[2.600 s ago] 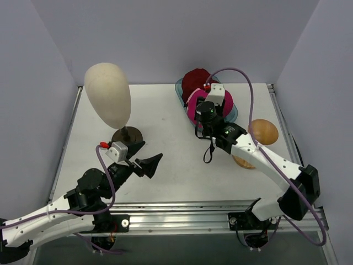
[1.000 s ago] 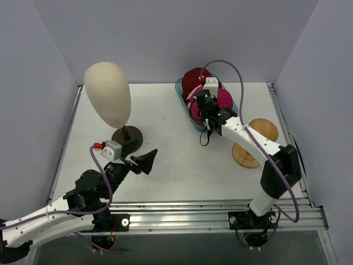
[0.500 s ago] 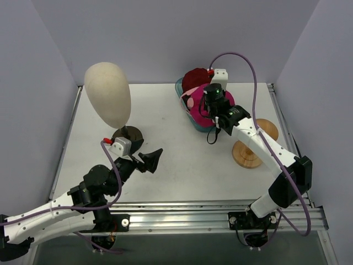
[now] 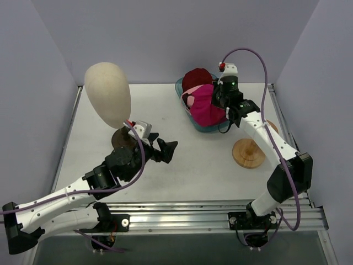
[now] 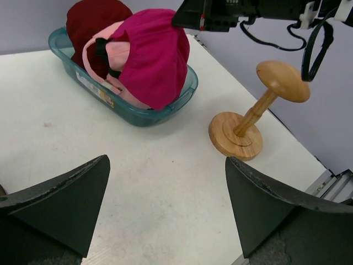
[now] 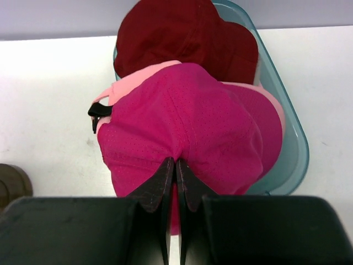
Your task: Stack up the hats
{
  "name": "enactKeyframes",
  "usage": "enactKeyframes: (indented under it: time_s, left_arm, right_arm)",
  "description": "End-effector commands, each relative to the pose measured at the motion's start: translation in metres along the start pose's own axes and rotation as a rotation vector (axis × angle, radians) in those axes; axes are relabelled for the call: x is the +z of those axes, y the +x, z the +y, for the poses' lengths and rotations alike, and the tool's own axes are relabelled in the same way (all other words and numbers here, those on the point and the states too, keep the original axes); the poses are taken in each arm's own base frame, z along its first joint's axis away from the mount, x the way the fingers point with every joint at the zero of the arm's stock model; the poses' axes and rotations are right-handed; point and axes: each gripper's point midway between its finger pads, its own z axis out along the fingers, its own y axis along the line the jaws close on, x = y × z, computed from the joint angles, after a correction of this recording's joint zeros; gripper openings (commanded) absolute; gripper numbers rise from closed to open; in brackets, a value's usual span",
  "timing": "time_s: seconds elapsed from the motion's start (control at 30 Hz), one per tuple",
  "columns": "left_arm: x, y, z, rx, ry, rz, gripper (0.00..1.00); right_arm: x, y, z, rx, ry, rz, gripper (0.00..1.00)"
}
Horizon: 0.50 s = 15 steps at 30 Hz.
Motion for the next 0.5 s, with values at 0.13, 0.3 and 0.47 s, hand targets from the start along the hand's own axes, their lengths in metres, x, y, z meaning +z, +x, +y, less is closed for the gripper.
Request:
enactKeyframes:
  time_s: [0.13,0.3,0.47]
  left_arm:
    - [0.031,-0.007,-0.002,-0.098,0.031,0.022,0.96]
    - [0.045,-0.009,0.008,-0.114,0.007,0.023,0.96]
    - [0.066,-0.004,0.017,-0.132,-0.012,0.048,0.97]
  right_arm:
    - [0.011,-0.039,0.055,0.069,-0.404,-0.027,0.0]
    - [-0.007,-0.055,0.063,0.113,-0.493,-0.105,0.0]
    - [-0.011,-0.065,0.031,0.153,-0.391,-0.153,0.0]
